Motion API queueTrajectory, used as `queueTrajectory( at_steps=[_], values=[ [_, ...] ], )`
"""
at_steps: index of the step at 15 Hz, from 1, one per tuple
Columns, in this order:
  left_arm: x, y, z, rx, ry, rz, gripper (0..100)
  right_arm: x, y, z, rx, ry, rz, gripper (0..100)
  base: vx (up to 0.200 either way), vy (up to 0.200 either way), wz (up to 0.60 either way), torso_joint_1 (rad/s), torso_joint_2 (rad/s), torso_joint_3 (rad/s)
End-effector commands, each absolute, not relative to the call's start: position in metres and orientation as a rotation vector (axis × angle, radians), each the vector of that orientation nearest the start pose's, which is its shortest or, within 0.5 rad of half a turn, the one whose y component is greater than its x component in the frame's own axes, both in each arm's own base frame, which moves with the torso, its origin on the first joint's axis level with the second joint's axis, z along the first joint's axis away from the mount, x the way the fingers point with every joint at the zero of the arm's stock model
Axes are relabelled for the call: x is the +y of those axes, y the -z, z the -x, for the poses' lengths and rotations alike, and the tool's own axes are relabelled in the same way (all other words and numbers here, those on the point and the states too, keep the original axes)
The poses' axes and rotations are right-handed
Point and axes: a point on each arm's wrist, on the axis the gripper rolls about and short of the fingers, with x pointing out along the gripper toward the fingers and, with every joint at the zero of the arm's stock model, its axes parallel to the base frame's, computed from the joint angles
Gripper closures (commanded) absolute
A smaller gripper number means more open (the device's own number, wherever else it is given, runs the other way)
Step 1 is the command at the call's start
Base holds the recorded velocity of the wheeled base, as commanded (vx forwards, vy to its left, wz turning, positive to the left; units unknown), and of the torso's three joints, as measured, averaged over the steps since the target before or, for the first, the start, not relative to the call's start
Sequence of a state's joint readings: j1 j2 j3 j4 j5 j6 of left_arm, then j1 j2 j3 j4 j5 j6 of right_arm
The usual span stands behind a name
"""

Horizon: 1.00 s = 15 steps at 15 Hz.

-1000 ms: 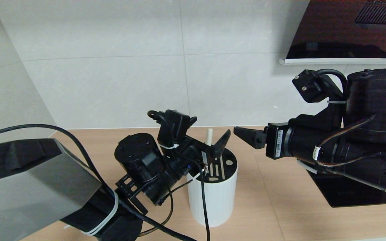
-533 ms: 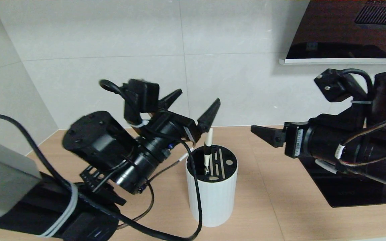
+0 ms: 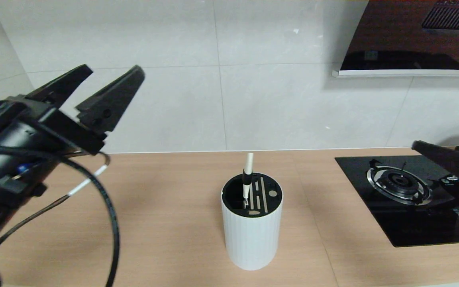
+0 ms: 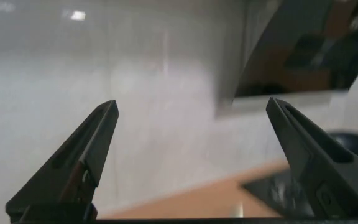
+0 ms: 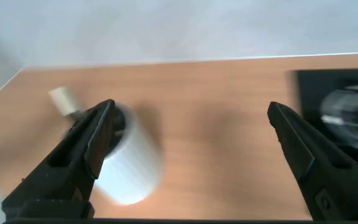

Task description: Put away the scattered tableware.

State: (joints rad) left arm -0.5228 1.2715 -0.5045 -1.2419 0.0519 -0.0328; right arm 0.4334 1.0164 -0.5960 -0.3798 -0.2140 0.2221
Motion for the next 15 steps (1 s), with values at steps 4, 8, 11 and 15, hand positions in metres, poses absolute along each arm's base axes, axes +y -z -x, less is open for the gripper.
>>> queueTrajectory(
  at_steps=[4,8,11,15],
  values=[
    [-0.005,-0.228,-0.017,-0.375,0.316,0.165,0,0.001,-0.211,-0.025,-0.098,-0.039,-0.137,0,0.0,0.0,0.0,0.0,0.0,0.0],
    [0.005,-0.208,0.027,-0.411,0.237,0.183,0,-0.007,-0.197,0.013,-0.199,0.045,-0.149,0,0.0,0.0,0.0,0.0,0.0,0.0],
    [0.005,-0.184,0.047,-0.411,0.195,0.178,0,-0.008,-0.175,0.045,-0.266,0.085,-0.118,0,0.0,0.0,0.0,0.0,0.0,0.0],
    [0.001,-0.168,0.055,-0.471,0.063,0.221,0,-0.004,-0.136,0.047,-0.23,0.161,-0.064,0,0.0,0.0,0.0,0.0,0.0,0.0]
  ],
)
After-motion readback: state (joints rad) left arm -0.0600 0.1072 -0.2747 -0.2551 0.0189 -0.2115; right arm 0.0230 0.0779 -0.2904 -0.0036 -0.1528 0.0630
